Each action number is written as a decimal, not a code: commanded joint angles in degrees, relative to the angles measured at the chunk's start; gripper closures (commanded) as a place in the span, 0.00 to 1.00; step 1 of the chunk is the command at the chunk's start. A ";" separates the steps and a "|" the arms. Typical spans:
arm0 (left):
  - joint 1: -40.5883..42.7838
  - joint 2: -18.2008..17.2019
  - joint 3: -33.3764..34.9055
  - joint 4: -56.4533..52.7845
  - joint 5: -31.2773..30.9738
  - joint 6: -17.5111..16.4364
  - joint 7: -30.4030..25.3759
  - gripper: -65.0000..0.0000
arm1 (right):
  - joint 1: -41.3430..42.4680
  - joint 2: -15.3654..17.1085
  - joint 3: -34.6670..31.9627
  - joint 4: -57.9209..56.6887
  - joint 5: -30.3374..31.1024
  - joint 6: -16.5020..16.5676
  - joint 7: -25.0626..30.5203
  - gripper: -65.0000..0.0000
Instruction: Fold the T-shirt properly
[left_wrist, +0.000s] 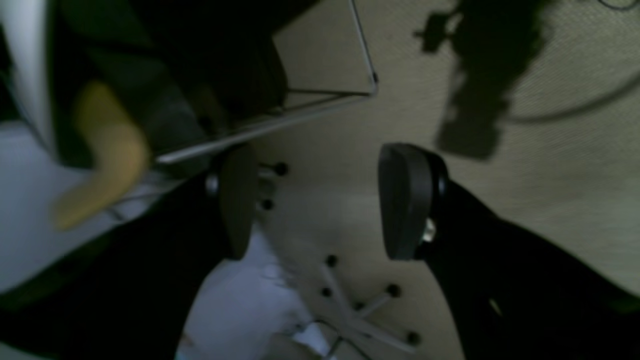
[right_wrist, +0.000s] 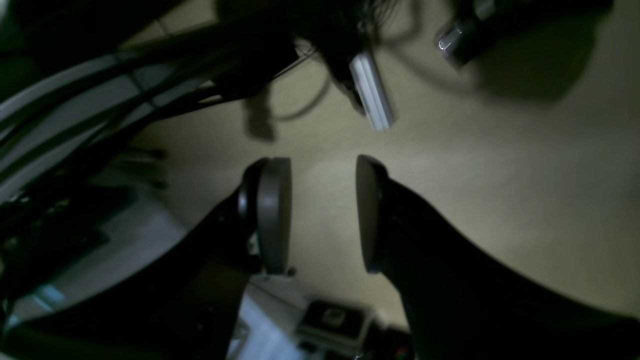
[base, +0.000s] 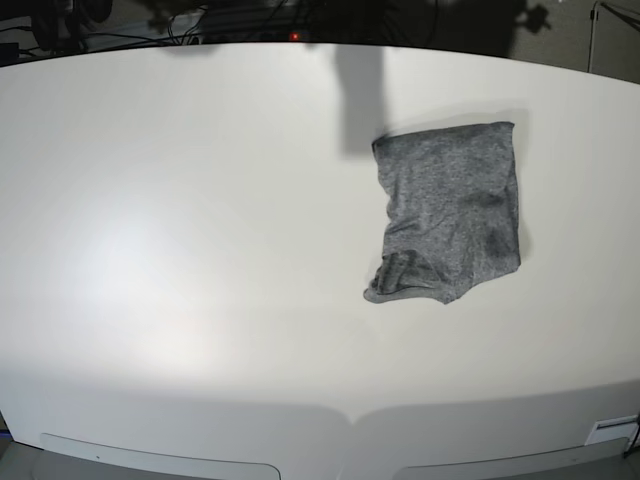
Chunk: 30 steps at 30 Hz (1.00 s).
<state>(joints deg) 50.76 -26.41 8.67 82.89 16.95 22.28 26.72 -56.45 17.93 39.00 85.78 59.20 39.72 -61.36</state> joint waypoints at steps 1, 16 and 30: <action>-0.33 0.52 0.00 -2.84 -1.46 0.39 -1.29 0.43 | 0.57 1.42 -0.85 -3.21 0.85 0.28 0.55 0.66; -22.10 10.10 0.00 -44.96 -14.23 -27.89 -37.18 0.43 | 35.47 5.64 -25.35 -48.98 -19.69 0.28 17.88 0.66; -26.95 11.54 -0.02 -55.98 -14.03 -34.97 -36.65 0.43 | 42.62 3.45 -50.95 -49.75 -30.32 0.28 28.15 0.66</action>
<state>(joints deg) 23.11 -14.39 8.71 26.70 2.92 -12.58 -9.82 -13.67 20.82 -12.05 35.92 28.58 39.46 -33.01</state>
